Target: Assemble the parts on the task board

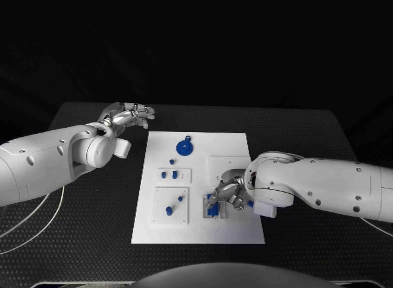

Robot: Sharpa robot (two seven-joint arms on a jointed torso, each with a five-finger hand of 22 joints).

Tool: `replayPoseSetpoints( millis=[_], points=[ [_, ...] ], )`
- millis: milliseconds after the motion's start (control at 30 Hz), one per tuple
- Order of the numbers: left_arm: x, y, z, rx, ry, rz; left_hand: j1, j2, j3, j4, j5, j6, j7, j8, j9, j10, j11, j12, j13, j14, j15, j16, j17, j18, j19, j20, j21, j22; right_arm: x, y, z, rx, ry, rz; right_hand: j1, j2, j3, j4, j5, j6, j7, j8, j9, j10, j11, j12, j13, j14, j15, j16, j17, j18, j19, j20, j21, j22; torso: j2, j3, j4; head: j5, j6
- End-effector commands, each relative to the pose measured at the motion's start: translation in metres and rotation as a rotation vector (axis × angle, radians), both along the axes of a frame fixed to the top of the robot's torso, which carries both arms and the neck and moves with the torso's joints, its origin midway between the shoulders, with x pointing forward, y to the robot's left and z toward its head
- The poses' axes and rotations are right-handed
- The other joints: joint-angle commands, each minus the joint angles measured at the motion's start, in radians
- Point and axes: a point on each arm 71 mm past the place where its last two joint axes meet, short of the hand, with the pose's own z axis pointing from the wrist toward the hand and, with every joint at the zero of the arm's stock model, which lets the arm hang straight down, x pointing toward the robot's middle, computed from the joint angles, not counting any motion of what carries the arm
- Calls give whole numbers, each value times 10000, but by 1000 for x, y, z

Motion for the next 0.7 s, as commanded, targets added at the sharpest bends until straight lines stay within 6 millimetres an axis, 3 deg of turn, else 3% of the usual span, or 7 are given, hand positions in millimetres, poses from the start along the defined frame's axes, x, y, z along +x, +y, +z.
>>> replayPoseSetpoints(
  millis=[33, 700],
  points=[
    [0, -3, 1, -72, -40, -172, -22, 42, -39, -9, -50, 10, -22, 51, -7, 10, 27, 36, 12, -17, -16, -54, 11, 78, -30, -111, -49, 215, -2, 1, -1, 3, 168, 211, -83, 9, -58, -2, -47, 54, 6, -36, 18, -33, 41, -42, 11, -1, -77, 16, -10, 305, 67, 4, 48, -3, -1, -3, 2, 2, -5],
    [0, -3, 1, -69, -35, -177, -26, 38, -37, -5, -49, 9, -23, 51, -8, 8, 28, 39, 12, -18, -16, -56, 12, 78, -31, -111, -50, 215, -3, 5, -4, -18, 210, 310, -109, -9, -72, -2, -123, 51, 7, -46, 24, -52, 42, -71, 4, -16, -76, -1, -28, 305, 55, 4, 46, -5, 2, 2, -10, 56, -33]
  ],
)
